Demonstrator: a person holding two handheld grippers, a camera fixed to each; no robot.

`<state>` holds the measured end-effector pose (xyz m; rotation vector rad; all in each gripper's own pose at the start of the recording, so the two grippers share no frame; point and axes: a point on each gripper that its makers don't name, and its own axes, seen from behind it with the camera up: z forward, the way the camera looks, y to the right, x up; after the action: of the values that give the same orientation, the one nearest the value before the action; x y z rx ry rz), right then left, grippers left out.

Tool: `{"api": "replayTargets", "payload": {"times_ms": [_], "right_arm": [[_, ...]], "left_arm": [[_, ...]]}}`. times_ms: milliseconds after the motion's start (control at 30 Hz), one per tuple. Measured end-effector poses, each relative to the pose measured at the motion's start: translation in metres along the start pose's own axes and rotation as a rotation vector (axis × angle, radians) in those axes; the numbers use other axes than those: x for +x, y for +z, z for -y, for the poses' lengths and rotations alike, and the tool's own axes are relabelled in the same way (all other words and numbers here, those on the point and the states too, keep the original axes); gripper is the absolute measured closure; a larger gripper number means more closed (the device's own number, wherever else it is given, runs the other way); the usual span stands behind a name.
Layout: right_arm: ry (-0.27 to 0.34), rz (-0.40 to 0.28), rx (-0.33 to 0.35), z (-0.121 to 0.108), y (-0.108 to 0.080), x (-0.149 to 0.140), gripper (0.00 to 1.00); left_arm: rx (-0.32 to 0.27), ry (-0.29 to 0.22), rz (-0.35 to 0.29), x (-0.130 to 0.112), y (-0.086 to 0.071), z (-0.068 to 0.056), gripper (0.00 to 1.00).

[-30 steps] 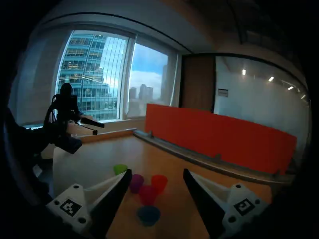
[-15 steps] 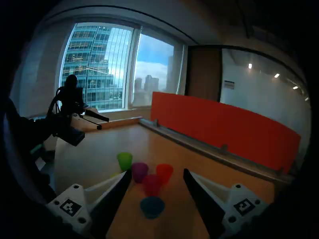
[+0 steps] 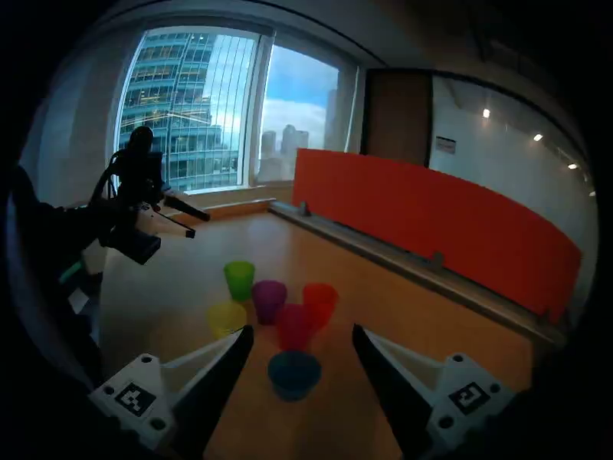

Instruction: Pour water

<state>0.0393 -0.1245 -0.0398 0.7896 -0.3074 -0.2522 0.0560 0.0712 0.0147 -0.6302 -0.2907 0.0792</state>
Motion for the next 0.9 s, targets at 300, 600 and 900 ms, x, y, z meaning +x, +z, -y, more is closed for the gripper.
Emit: {"api": "replayTargets", "payload": {"times_ms": [300,600,900], "right_arm": [[-0.005,0.056,0.018,0.004,0.011,-0.032,0.00],[0.013,0.107,0.032,0.004,0.021,-0.060,0.00],[0.020,0.153,0.043,0.005,0.031,-0.082,0.00]], "left_arm": [[-0.005,-0.006,0.054,-0.026,0.014,0.001,0.00],[-0.016,-0.003,0.126,-0.052,0.027,0.003,0.01],[-0.017,0.029,0.200,-0.077,0.040,0.009,0.00]]}}
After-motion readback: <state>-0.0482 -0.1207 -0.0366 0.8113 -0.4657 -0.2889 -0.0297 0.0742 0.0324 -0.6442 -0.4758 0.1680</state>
